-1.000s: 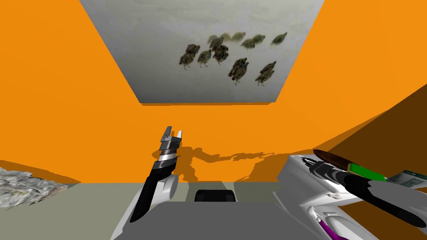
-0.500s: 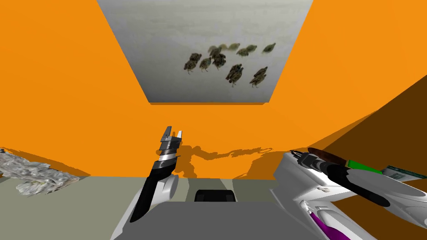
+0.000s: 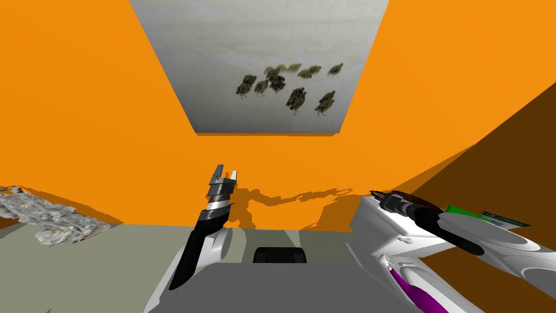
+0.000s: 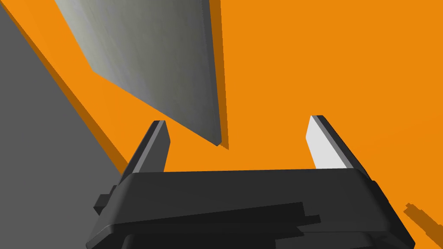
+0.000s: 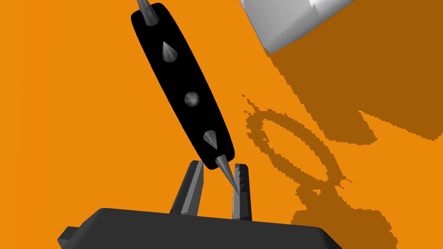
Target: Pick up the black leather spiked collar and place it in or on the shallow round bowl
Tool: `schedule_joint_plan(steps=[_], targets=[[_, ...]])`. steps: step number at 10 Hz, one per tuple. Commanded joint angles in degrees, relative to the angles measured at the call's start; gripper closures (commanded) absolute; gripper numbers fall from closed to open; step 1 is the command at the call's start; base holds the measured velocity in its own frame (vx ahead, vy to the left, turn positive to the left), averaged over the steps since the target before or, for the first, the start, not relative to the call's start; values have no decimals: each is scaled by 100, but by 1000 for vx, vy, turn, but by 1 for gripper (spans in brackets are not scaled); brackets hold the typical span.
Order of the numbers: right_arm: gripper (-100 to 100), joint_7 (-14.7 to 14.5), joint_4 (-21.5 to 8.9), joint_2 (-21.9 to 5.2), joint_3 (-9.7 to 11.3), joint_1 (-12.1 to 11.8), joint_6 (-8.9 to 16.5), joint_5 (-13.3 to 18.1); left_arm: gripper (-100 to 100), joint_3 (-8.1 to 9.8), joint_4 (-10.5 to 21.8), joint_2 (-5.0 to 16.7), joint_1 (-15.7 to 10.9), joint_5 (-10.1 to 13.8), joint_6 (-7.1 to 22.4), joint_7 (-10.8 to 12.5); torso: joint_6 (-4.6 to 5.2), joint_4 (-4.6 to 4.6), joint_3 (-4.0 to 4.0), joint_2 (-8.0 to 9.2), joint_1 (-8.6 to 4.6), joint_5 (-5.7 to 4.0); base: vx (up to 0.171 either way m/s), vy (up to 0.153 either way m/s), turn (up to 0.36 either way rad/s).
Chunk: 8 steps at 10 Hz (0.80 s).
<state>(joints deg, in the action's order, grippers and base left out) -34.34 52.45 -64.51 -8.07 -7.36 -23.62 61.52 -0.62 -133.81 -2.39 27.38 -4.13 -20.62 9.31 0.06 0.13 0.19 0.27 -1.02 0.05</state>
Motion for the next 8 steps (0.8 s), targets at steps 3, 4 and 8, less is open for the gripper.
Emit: schedule_joint_plan(steps=[3,4,8], targets=[[100,-87,375,-40,-20,-50,105,139,0,0,0,0,0,0,0,0,-2,0,-1,-2,10,3,-61,-106,28],[100,-153,455,-47,-28,-39,111,201,0,0,0,0,0,0,0,0,0,3,7,11,-1,2,-109,-162,50],[100,-371,730,-135,-46,-66,108,496,0,1,0,1,0,0,0,0,4,2,6,9,-47,-8,-78,-226,50]])
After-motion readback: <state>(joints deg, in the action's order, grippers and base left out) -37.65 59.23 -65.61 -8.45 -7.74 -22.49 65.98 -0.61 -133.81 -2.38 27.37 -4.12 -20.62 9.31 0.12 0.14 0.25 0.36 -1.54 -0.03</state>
